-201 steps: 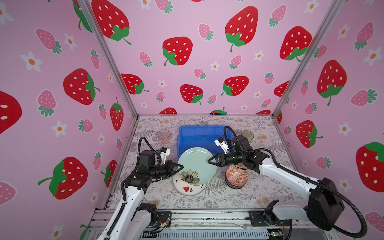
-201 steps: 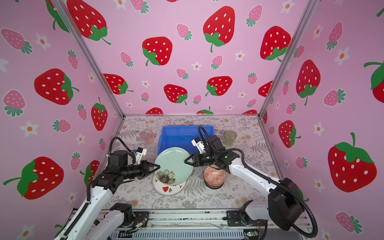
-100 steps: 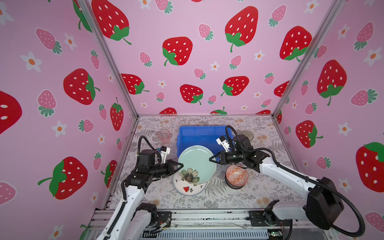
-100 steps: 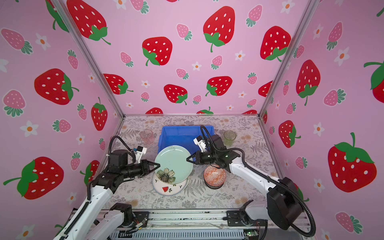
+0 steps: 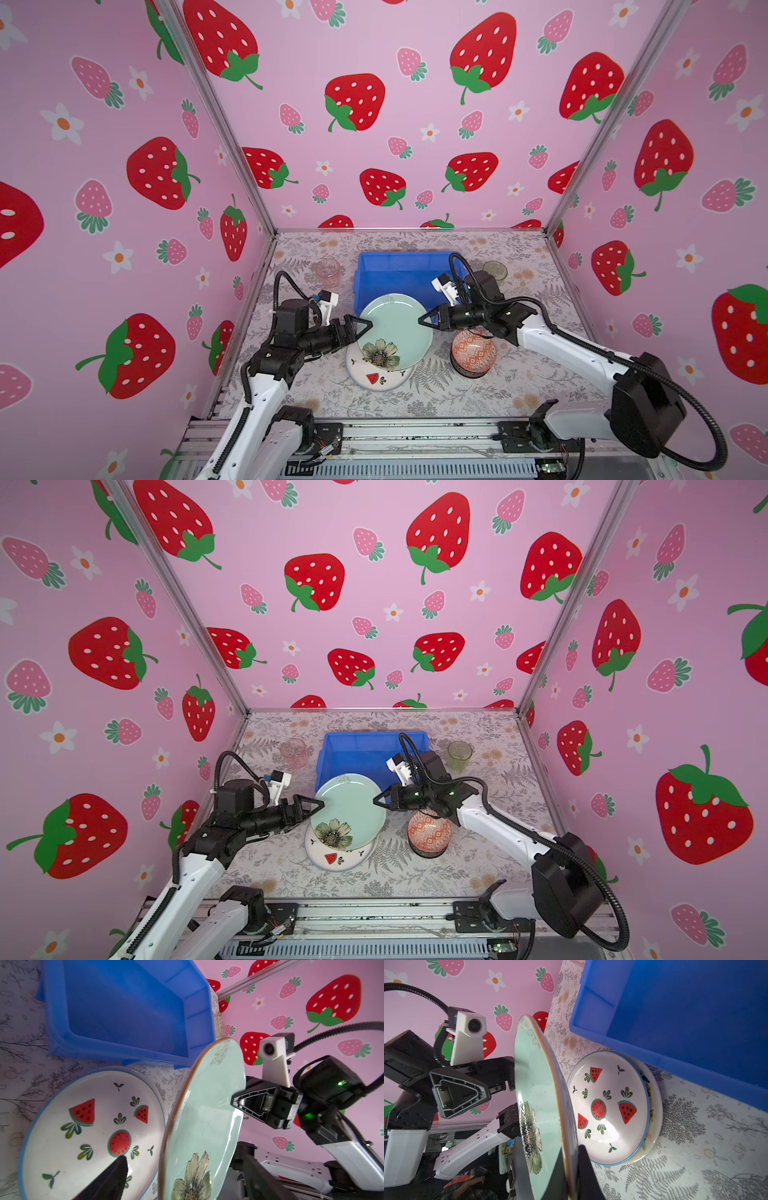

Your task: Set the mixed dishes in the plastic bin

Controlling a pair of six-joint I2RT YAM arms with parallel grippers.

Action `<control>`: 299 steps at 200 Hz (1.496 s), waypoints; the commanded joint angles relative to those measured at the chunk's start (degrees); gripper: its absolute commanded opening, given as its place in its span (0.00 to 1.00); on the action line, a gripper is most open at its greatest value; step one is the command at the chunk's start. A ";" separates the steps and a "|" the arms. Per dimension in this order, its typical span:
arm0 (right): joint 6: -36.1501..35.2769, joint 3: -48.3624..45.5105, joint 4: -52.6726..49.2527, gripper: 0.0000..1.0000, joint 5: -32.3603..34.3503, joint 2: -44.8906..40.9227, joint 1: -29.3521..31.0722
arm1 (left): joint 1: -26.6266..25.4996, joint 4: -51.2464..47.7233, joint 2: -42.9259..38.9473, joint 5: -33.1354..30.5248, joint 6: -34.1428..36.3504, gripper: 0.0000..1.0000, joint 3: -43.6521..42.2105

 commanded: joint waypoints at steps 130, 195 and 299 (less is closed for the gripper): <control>5.76 11.24 5.68 0.00 2.93 5.32 -6.95 | 5.34 -14.82 -4.62 -24.83 8.32 0.99 8.58; 11.80 16.21 11.50 0.00 6.47 13.90 -7.88 | 7.14 -12.19 -3.14 -19.68 7.19 0.99 6.83; 12.46 23.00 11.30 0.00 8.66 24.75 -7.97 | 16.30 -7.71 -1.68 -10.30 5.67 0.99 4.70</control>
